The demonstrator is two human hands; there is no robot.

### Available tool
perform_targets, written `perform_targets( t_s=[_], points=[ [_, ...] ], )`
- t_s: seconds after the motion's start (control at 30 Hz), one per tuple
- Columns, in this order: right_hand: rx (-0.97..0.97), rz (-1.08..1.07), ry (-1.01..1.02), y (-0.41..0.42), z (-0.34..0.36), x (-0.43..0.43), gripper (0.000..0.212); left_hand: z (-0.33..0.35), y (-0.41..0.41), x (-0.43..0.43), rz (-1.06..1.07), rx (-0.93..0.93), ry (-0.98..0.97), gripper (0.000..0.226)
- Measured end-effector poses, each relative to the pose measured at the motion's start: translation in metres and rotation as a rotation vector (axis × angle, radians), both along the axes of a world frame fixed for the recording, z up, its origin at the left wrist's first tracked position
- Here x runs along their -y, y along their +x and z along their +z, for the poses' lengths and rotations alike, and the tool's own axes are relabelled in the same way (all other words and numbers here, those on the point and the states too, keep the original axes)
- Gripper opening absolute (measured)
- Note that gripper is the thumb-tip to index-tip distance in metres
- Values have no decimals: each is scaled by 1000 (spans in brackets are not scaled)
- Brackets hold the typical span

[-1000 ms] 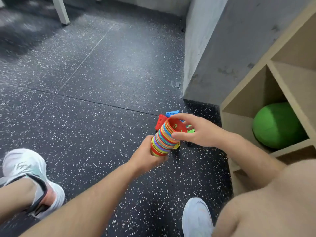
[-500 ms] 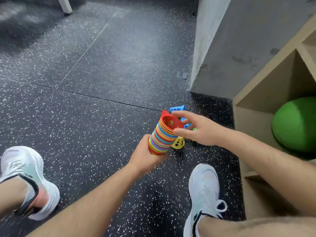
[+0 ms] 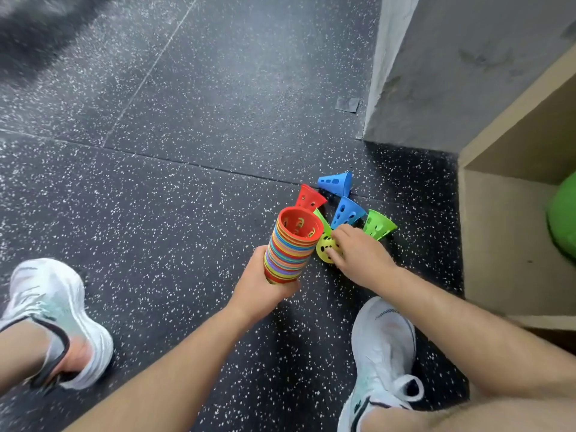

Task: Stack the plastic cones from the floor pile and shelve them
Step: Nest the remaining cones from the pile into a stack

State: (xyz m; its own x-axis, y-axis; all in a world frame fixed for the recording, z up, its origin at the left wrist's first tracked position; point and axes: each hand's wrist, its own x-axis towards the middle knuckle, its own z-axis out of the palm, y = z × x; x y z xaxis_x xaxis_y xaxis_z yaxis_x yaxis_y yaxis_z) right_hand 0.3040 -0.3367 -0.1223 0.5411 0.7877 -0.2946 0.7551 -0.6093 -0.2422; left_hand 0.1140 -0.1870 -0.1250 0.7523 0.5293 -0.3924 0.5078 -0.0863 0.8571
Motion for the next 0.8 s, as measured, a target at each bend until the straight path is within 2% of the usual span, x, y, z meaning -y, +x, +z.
perform_targets(
  t_s=[0.1,0.27,0.47,0.57,0.67,0.8],
  points=[
    [-45,-76,20,-1,-1,-1,30,-4,-1,6,8,11,-2,52],
    [-148,-184,12,0,4,1,37,-16,1,-3,7,19,-23,54],
    [-235,-103,-65,-2,-2,10,69,-27,0,-11,33,21,-64,58],
    [-247,-123,-77,9,5,10,59,-30,-3,-10,61,1,-65,61],
    [-305,-255,126,22,32,2,43,-32,-5,-7,71,-13,-67,64],
    [-331,-430,497,37,74,-10,44,-25,-7,4,109,13,-58,67]
  ],
)
